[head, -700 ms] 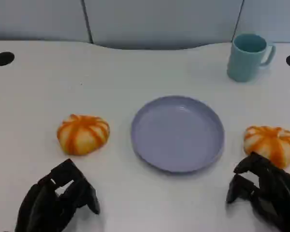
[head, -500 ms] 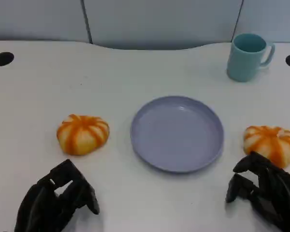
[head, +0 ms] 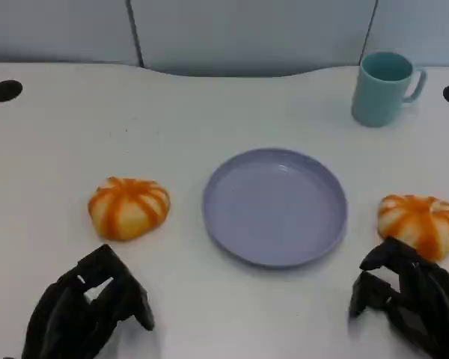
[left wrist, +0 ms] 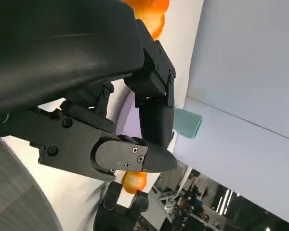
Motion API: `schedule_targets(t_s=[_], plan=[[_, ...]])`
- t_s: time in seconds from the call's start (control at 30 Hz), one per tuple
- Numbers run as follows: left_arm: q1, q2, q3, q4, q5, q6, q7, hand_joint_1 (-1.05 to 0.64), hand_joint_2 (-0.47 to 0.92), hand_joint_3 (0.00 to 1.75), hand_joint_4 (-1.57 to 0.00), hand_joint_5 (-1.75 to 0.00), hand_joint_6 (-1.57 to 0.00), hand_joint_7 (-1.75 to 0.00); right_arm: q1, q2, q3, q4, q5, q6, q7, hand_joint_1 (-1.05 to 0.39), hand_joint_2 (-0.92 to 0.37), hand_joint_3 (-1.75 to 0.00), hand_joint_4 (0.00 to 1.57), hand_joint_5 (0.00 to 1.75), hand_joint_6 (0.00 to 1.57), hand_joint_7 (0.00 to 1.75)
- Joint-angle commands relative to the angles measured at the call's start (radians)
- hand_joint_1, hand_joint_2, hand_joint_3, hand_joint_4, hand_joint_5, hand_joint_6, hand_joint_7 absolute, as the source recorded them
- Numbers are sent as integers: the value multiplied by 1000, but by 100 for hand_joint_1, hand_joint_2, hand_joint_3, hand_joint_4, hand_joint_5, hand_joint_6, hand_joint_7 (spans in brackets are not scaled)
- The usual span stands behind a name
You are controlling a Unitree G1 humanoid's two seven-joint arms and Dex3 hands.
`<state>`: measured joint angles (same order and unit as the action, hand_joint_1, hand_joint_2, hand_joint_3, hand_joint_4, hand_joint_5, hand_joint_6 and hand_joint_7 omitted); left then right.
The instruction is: Grasp the bread from the table and place it into the plate.
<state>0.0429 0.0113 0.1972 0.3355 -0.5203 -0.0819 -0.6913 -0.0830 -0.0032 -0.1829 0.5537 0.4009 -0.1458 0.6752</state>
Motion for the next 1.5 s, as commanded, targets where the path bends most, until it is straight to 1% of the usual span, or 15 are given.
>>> schedule_targets(t_s=[0.03,0.2,0.37,0.57,0.6,0.63,0.67,0.7,0.8,0.9,0.97,1.07,1.17,1.37,1.5], plan=[[-11,15,7,19,11,-21,-8,-62,92,24,-72,-175,-65,-139,-3,-16,-7,15,-4,-16,2,-56,-92,-37,61,173,61,136],[3,18,1,-2,14,-10,-1,-62,92,23,-73,-175,-67,-139,-1,-17,-4,18,-5,-13,3,-57,-92,-34,61,172,60,135],[7,16,-2,6,34,-93,-18,-61,92,28,-66,-171,-60,-132,13,-13,1,0,-16,-31,-3,-56,-92,-36,62,171,60,135],[6,15,-2,13,36,-104,-20,-61,92,28,-66,-171,-60,-131,13,-12,-1,-1,-20,-31,-2,-55,-92,-36,62,171,60,135],[2,52,-18,-20,201,-257,52,-61,92,28,-66,-171,-61,-131,11,-9,2,-2,-19,-25,0,-55,-92,-36,62,171,60,135],[-1,79,-30,-43,328,-375,108,-61,92,23,-42,-140,-50,-92,10,-7,4,-3,-19,-21,1,-55,-92,-36,62,171,60,135],[-7,105,-36,-63,448,-489,162,-60,92,20,-28,-114,-50,-52,8,-6,6,-4,-18,-17,2,-55,-92,-36,62,171,59,135],[-12,129,-38,-79,556,-575,217,-57,92,18,-20,-102,-50,-34,7,-5,8,-4,-18,-15,3,-55,-92,-36,61,171,59,135],[-23,177,-28,-117,790,-682,368,-55,92,11,-9,-83,-46,-12,1,-5,7,7,-19,-23,8,-55,-92,-36,61,172,59,136],[-34,217,-14,-151,976,-728,519,-55,92,6,-12,-73,-45,-6,-2,-3,8,9,-15,-18,13,-55,-92,-37,60,173,58,137],[-34,242,-15,-182,1062,-710,591,-54,92,6,-14,-69,-45,-4,-1,-1,9,7,-17,-16,8,-55,-92,-37,60,173,58,137],[-33,300,-19,-261,1235,-646,701,-56,92,4,-23,-44,-44,-1,1,0,14,-1,-23,-8,-4,-55,-92,-38,59,174,59,138],[-32,345,-44,-313,1318,-579,739,-59,92,5,-20,-33,-39,0,2,1,14,-5,-15,-2,0,-55,-92,-37,59,175,59,139],[-37,413,-101,-386,1423,-464,770,-64,91,1,-16,-19,-32,0,4,-1,17,-10,-15,2,-1,-55,-92,-37,59,175,59,138],[-67,465,-157,-422,1478,-364,695,-67,92,1,-9,-13,-20,0,10,-2,25,-30,-24,14,-22,-55,-92,-37,60,175,60,140]])
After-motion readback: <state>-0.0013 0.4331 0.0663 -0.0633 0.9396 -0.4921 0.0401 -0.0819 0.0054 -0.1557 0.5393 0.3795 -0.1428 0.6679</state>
